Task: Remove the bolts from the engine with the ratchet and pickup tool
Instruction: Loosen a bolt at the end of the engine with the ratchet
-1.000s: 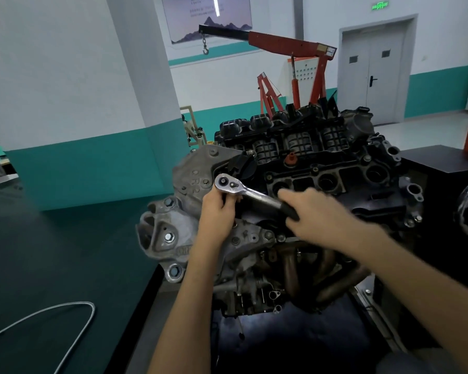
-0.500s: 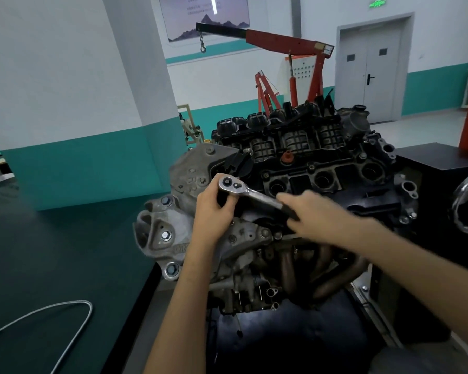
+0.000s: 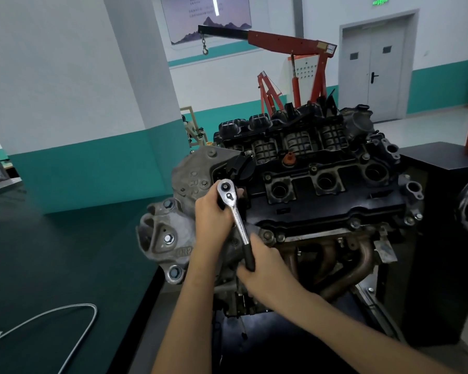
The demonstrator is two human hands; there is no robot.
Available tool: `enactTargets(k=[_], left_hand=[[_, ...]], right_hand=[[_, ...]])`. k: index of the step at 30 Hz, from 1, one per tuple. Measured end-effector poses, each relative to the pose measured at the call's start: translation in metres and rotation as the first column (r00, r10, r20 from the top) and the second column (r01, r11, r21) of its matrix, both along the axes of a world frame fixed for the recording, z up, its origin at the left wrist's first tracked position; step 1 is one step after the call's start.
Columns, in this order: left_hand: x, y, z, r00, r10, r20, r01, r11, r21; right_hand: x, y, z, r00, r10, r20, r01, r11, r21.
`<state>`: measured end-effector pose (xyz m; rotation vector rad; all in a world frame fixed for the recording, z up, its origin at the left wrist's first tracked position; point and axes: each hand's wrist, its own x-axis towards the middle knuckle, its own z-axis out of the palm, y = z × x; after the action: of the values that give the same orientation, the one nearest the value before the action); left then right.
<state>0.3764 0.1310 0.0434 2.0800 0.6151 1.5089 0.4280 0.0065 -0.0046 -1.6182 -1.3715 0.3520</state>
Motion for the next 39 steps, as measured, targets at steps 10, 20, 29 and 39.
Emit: enactTargets(k=[10, 20, 29, 39], left_hand=[[-0.003, 0.006, 0.004, 0.990, -0.106, -0.089, 0.111, 0.992, 0.055], [0.004, 0.006, 0.000, 0.997, 0.068, -0.026, -0.067, 0.997, 0.036], [-0.008, 0.004, 0.007, 0.967, -0.239, -0.084, 0.244, 0.968, 0.058], [0.000, 0.003, 0.001, 1.000, 0.006, -0.015, -0.005, 0.998, 0.061]], right_hand=[[0.125, -0.007, 0.109, 0.469, -0.018, 0.883, 0.215, 0.972, -0.094], [0.000, -0.005, 0.002, 0.999, -0.037, 0.035, 0.037, 0.999, 0.008], [0.084, -0.016, 0.050, 0.825, 0.006, 0.565, 0.093, 0.985, -0.145], [0.057, -0.019, 0.038, 0.893, -0.096, 0.439, 0.152, 0.984, -0.093]])
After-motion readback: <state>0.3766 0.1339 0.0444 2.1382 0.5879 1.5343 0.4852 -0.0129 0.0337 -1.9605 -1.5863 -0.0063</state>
